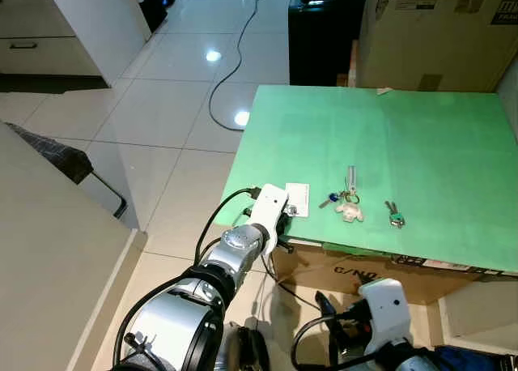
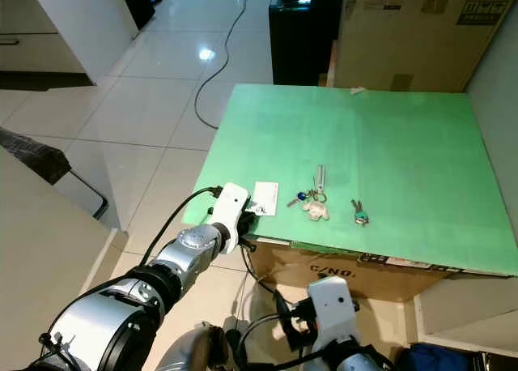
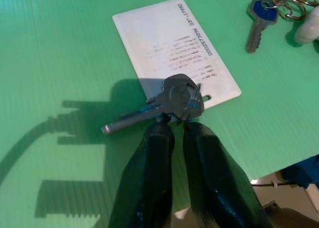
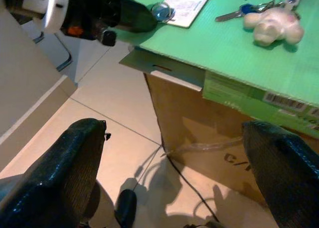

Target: Hang keys on a hook

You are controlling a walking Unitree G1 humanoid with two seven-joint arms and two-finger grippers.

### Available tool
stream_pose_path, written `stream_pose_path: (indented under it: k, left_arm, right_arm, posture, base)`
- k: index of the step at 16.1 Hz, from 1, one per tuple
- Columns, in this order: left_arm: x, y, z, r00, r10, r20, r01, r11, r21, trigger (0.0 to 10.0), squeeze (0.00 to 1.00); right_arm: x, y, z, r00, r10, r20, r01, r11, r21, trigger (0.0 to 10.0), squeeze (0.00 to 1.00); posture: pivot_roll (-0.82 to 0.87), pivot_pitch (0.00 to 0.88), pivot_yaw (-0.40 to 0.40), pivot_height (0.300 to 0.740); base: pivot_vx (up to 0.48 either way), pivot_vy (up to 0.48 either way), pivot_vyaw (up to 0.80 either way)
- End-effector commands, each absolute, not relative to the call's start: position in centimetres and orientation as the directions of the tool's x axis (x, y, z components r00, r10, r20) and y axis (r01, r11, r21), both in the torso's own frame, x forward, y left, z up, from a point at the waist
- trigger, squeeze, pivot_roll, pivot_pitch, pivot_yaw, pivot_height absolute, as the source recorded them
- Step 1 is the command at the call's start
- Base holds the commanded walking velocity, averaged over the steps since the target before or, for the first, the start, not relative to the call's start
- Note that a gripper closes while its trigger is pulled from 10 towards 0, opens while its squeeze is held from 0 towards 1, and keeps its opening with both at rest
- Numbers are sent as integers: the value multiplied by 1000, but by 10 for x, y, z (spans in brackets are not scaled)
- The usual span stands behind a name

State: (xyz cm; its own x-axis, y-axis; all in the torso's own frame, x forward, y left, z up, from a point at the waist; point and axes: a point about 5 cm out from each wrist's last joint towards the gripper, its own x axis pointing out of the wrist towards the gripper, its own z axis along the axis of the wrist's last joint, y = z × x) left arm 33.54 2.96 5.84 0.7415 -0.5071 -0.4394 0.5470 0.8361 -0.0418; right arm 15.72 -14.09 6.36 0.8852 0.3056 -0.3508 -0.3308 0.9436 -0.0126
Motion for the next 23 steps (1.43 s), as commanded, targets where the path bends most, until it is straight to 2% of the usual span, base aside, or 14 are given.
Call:
stream_pose_path:
  k: [1, 6, 16, 18, 19, 20, 21, 23]
  left_arm:
    - [310, -35, 64, 655, -628, -420, 635, 759, -145, 0, 0]
    - [313, -39, 71, 658, -650, -380, 673, 734, -90, 0, 0]
    - [331, -32, 98, 678, -703, -214, 656, 710, -255, 0, 0]
    - [329, -32, 96, 669, -709, -223, 685, 704, -187, 0, 0]
    - [330, -32, 95, 682, -690, -243, 680, 720, -136, 9647, 0]
    - [330, -33, 97, 684, -690, -238, 683, 720, -123, 10000, 710]
    - [332, -35, 101, 684, -693, -230, 688, 717, -113, 10000, 1000]
    - [335, -36, 106, 691, -685, -231, 685, 723, -93, 10000, 1000]
  right_arm:
    - [155, -138, 66, 884, 309, -350, -337, 941, -19, 10000, 0]
    - [156, -138, 64, 882, 311, -354, -339, 940, -19, 10000, 0]
    - [157, -139, 63, 882, 312, -354, -341, 940, -21, 10000, 0]
    - [157, -140, 62, 881, 313, -354, -341, 940, -19, 10000, 0]
    - [157, -140, 61, 881, 314, -355, -342, 939, -18, 10000, 0]
    - [157, -140, 61, 880, 314, -355, -343, 939, -18, 10000, 0]
    - [157, -141, 61, 881, 313, -354, -340, 940, -17, 10000, 0]
    - [158, -141, 62, 887, 309, -343, -334, 943, -14, 10000, 0]
  posture:
    - [-323, 214, 184, 686]
    - [-318, 204, 185, 686]
    - [-297, 209, 183, 686]
    - [-292, 215, 181, 686]
    - [-293, 218, 181, 686]
    - [-293, 218, 181, 686]
    - [-294, 219, 180, 686]
    - [-299, 219, 180, 686]
  base:
    - [0, 0, 0]
    - [0, 0, 0]
    - [0, 0, 0]
    - [0, 0, 0]
    - [0, 0, 0]
    - [0, 0, 0]
    - [0, 0, 0]
    - [0, 0, 0]
